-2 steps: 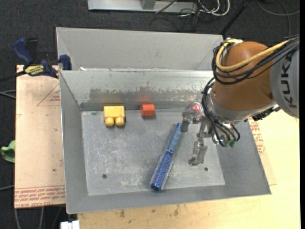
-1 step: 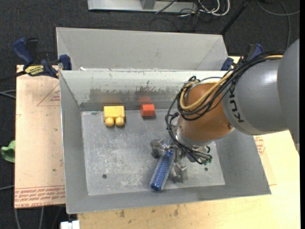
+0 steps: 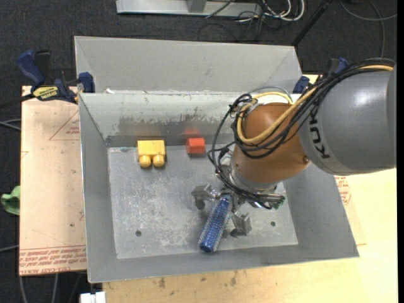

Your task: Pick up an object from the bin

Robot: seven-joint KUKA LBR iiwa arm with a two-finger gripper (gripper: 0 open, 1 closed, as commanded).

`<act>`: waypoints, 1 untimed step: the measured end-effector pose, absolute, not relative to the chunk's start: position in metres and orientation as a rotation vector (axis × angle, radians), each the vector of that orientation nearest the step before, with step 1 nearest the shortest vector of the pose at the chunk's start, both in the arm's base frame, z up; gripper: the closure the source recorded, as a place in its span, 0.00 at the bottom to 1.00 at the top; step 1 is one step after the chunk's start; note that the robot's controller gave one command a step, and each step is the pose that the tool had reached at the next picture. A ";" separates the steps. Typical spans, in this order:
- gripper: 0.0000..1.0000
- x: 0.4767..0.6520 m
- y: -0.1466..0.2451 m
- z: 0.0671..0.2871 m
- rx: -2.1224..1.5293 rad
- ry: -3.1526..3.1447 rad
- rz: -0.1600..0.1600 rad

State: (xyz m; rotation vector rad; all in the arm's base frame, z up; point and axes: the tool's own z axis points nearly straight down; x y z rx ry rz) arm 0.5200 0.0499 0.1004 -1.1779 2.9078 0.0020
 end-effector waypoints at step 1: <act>0.00 0.531 0.047 0.105 -1.505 2.754 0.001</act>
Offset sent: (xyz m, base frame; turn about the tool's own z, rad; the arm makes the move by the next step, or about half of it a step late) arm 0.0107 -0.0040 0.0049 -0.2342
